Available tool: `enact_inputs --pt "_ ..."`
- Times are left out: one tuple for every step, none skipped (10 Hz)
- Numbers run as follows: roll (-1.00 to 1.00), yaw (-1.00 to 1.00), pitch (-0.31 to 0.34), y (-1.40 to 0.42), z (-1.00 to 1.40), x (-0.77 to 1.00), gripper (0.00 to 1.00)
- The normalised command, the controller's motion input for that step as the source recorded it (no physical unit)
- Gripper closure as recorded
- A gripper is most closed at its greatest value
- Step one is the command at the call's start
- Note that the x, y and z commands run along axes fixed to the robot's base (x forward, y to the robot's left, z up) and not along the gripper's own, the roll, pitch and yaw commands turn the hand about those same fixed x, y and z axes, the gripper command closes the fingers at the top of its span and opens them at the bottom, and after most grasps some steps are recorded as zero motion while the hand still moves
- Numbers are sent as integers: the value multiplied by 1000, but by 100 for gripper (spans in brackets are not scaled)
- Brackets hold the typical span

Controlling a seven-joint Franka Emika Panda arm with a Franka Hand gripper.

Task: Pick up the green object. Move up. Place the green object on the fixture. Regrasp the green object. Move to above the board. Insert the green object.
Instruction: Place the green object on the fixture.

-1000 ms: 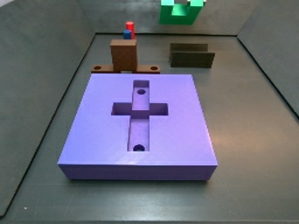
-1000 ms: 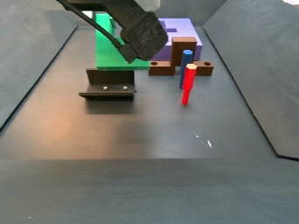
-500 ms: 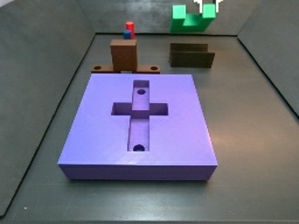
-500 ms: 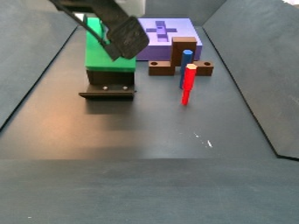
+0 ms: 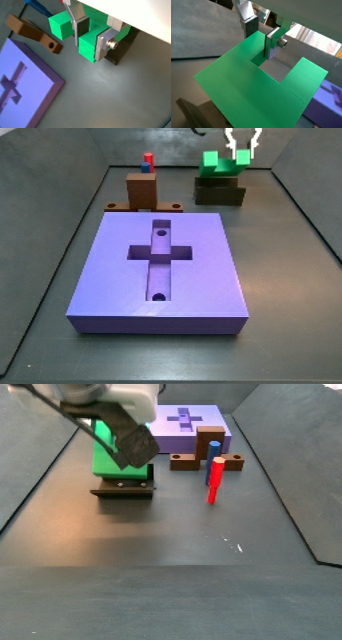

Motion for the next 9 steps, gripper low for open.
enact_inputs --pt "0 0 31 -31 -414 140 100" --pt "0 0 0 -20 -323 83 100" --pt "-131 0 -43 0 -283 86 100" --pt "-194 0 -137 0 -243 120 100" --pt "-137 0 -103 0 -249 126 100" --pt "-151 0 -129 0 -266 63 100" --pt "-183 0 -143 0 -271 11 100" --pt "-77 0 -37 0 -203 0 100" --pt "0 0 0 0 0 0 100"
